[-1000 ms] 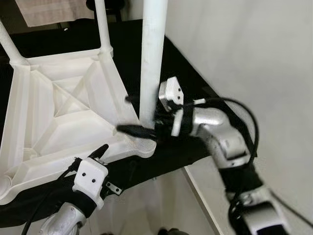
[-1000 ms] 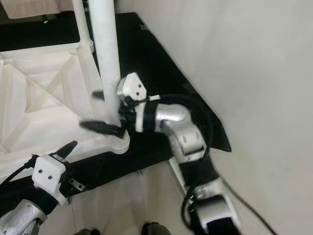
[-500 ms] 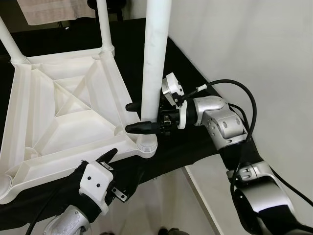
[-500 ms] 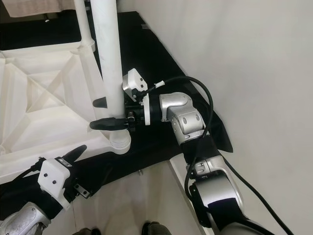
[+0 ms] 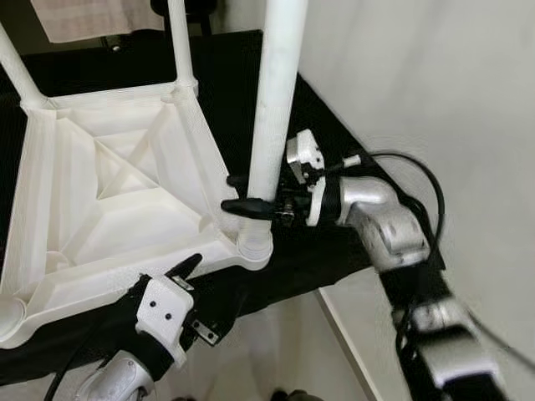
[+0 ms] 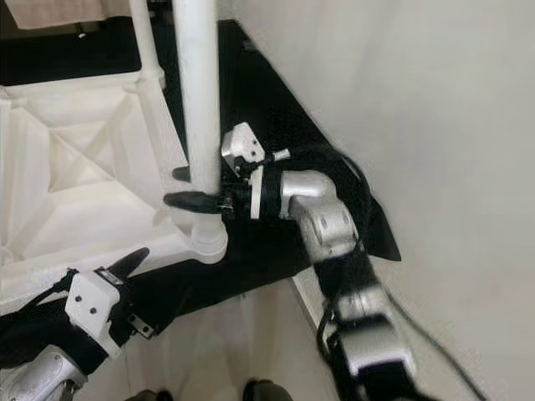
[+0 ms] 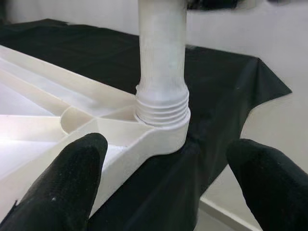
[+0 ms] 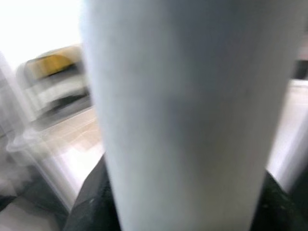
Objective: Building children table
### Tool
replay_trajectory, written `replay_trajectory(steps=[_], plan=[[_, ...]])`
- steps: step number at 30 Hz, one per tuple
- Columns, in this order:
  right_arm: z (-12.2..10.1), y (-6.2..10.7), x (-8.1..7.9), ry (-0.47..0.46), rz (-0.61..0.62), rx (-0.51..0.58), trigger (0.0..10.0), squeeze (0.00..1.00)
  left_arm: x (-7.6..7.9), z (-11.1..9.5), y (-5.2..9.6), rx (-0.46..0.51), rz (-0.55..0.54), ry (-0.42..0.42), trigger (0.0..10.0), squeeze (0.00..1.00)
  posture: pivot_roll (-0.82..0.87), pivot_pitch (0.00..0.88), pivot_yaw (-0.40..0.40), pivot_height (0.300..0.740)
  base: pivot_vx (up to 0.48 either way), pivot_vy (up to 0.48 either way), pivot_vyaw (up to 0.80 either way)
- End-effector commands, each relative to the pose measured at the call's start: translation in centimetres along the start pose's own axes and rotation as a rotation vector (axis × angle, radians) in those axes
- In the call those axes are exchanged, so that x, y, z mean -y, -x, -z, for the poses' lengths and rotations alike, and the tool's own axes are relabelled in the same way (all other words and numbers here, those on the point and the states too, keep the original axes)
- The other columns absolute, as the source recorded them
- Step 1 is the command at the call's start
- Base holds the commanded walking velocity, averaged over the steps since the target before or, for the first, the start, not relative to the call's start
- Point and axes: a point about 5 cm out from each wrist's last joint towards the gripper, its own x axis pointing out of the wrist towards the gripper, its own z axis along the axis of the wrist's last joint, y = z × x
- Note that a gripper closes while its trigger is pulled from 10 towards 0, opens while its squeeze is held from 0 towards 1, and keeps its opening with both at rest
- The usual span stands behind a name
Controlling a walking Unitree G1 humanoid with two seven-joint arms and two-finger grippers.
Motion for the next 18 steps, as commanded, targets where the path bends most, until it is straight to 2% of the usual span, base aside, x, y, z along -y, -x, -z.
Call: replay_trajectory(steps=[1, 2, 3, 4, 5, 12, 13, 15, 16, 17, 18], plan=[[2.8, 1.7, 2.1, -0.050, 0.274, -0.170, 0.0, 0.00, 0.1, 0.1, 0.2, -0.010, 0.010, 0.010, 10.0, 0.00, -0.13, 0.208, -0.103, 0.740, 0.000, 0.000, 0.00], [3.7, 2.6, 0.9, -0.064, 0.389, -0.186, 0.0, 0.00, 0.0, 0.0, 0.2, -0.010, 0.011, 0.009, 10.0, 0.00, -0.14, 0.209, -0.091, 0.740, 0.000, 0.000, 0.00], [3.8, 2.7, -0.2, -0.047, 0.393, -0.176, 0.0, 0.00, -0.1, 0.1, 0.1, -0.011, 0.013, 0.006, 10.0, 0.00, -0.14, 0.202, -0.083, 0.740, 0.000, 0.000, 0.00], [3.8, 2.7, -0.2, -0.047, 0.393, -0.176, 0.0, 0.00, -0.1, 0.1, 0.1, -0.011, 0.013, 0.006, 10.0, 0.00, -0.14, 0.202, -0.083, 0.740, 0.000, 0.000, 0.00], [3.6, 2.5, -0.9, -0.035, 0.351, -0.159, 0.0, 0.00, -0.1, 0.2, 0.1, -0.013, 0.016, 0.004, 10.0, 0.00, -0.14, 0.195, -0.079, 0.740, 0.000, 0.000, 0.00], [3.2, 1.5, -1.7, -0.050, 0.282, -0.146, 0.0, 0.00, -0.2, 0.3, 0.0, -0.015, 0.019, 0.004, 10.0, 0.00, -0.14, 0.184, -0.082, 0.740, 0.000, 0.000, 0.00], [2.8, 1.2, -2.2, -0.053, 0.243, -0.146, 10.0, 0.00, -0.3, 0.3, 0.0, -0.014, 0.016, 0.004, 10.0, 0.00, -0.14, 0.184, -0.082, 0.740, 0.000, 0.000, 0.00], [2.5, 0.9, -2.6, -0.072, 0.211, -0.134, 10.0, 0.00, -0.3, 0.3, 0.0, -0.014, 0.013, 0.004, 10.0, 0.00, -0.14, 0.178, -0.081, 0.740, 0.000, 0.000, 0.00], [1.9, 0.7, -2.8, -0.086, 0.190, -0.117, 10.0, 1.00, -0.3, 0.3, -0.1, -0.013, 0.013, 0.005, 10.0, 0.00, -0.14, 0.178, -0.081, 0.740, 0.000, 0.000, 0.00], [1.1, 0.3, -2.9, -0.091, 0.130, -0.082, 10.0, 1.00, -0.3, 0.4, -0.1, -0.014, 0.014, 0.006, 10.0, 0.00, -0.14, 0.174, -0.082, 0.740, 0.000, 0.000, 0.00], [1.1, 0.3, -2.9, -0.091, 0.130, -0.082, 10.0, 1.00, -0.3, 0.4, -0.1, -0.014, 0.014, 0.006, 10.0, 0.00, -0.14, 0.174, -0.082, 0.740, 0.000, 0.000, 0.00]])
